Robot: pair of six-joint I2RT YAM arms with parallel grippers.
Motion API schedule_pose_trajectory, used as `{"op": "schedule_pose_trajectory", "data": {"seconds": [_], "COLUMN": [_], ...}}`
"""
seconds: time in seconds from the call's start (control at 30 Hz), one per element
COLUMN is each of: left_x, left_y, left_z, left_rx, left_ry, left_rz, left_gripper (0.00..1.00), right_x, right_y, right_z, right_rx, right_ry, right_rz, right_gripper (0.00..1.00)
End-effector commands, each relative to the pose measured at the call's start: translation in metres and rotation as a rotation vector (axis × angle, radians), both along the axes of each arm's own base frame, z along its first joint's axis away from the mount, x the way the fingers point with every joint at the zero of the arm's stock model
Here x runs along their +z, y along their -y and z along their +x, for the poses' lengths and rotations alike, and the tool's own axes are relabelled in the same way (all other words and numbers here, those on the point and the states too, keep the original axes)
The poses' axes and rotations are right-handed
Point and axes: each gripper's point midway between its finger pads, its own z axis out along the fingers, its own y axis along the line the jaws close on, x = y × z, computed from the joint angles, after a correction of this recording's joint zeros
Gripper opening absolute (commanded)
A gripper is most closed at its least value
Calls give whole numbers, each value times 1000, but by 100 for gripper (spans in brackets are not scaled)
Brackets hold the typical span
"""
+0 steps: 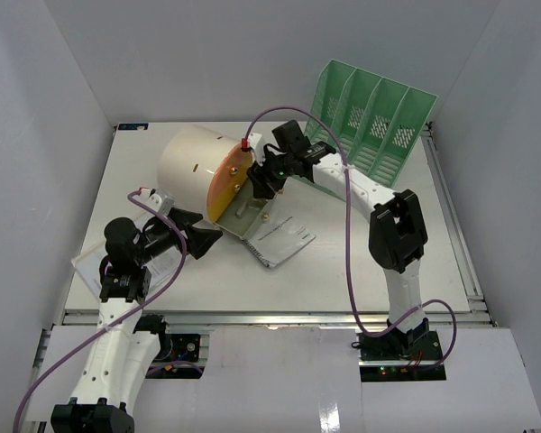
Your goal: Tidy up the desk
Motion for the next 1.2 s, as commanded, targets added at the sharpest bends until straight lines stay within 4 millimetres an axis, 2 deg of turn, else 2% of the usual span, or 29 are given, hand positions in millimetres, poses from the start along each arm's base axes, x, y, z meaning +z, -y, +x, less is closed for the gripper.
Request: {"op": "schedule_pose_trajectory", "data": {"seconds": [0.0,0.17,0.2,0.3,0.4,0.57,0.73,0.87,1.17], "left_x": [11,12,13,13,13,13,12,12,12], "left_y": [1,1,1,1,1,1,1,1,0], "left_z": [-2,-2,-3,-3,-3,-3,-3,-3,-2], "left_rx": [-9,-9,-9,-9,-10,-10,-9,-9,-4], "left_ry": [43,49,52,51,51,54,50,50,51], "left_rz": [8,9,9,8,7,7,8,9,10], "left_gripper": [98,98,98,98,98,98,98,98,98], "right_x": [27,40,44,43,25,-16,-40,-59,-73], "right_y": [0,27,27,48,66,82,86,81,59], "right_z": [12,30,30,34,34,33,39,41,61], "right_rx": [-32,-114,-108,-99,-34,26,82,167,247], "right_ry": [84,120,131,151,214,260,284,300,297], "right_rz": [16,15,24,12,-63,-172,-230,-234,-154], "right_gripper": [63,62,62,61,60,55,53,57,72]}}
